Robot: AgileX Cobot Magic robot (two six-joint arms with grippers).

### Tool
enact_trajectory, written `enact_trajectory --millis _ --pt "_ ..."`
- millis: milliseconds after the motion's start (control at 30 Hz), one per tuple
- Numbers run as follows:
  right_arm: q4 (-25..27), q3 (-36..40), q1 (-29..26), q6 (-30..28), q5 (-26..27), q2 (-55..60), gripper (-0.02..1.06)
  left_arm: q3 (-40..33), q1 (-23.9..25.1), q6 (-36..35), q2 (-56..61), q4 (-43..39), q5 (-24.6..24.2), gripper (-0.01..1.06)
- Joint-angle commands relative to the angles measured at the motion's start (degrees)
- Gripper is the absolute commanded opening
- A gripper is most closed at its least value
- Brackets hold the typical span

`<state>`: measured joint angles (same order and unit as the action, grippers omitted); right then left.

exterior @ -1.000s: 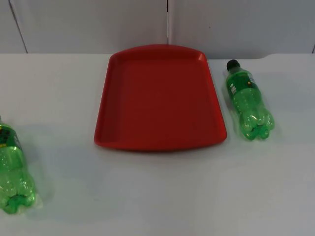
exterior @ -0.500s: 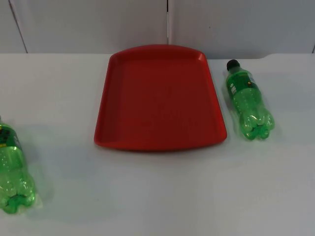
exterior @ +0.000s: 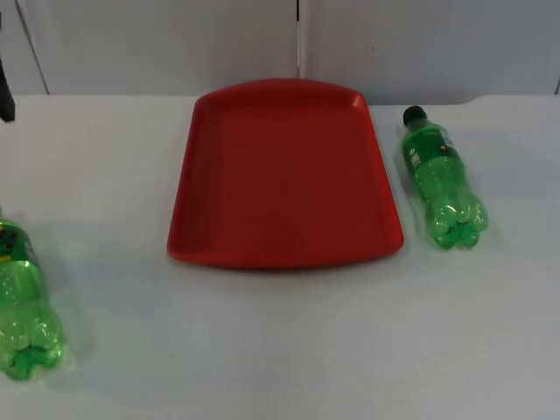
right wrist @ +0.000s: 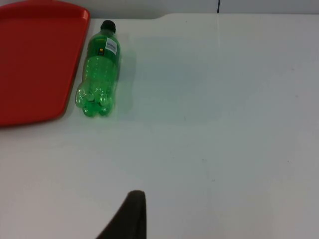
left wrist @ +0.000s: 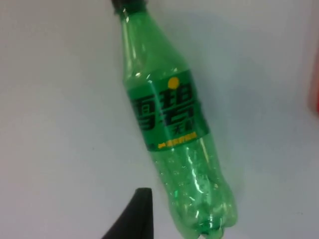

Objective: Place the bottle upright on the tray.

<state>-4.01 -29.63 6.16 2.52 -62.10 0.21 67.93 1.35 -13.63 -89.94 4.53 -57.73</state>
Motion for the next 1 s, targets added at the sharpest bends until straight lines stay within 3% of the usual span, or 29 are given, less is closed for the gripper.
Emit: enact_trajectory --millis 0,467,667,967 --pt "0.1 0.0 -0.4 -0.3 0.5 -0.2 1.05 0.4 0.1 -1.9 -2.3 -0.8 0.4 1.05" --pt "0.1 0.0 -0.4 -0.3 0.5 -0.2 1.05 0.5 0.5 -8.7 -15.9 -2.7 8.7 1.05" --pt "0.1 0.0 -0.4 -0.3 0.5 -0.2 1.05 2.6 1.8 -8.7 -19.9 -2.1 8.4 1.05" --pt "0.1 0.0 -0.4 -0.3 0.5 -0.2 1.05 3.2 2.1 -10.6 -23.8 -5.0 12.9 1.05"
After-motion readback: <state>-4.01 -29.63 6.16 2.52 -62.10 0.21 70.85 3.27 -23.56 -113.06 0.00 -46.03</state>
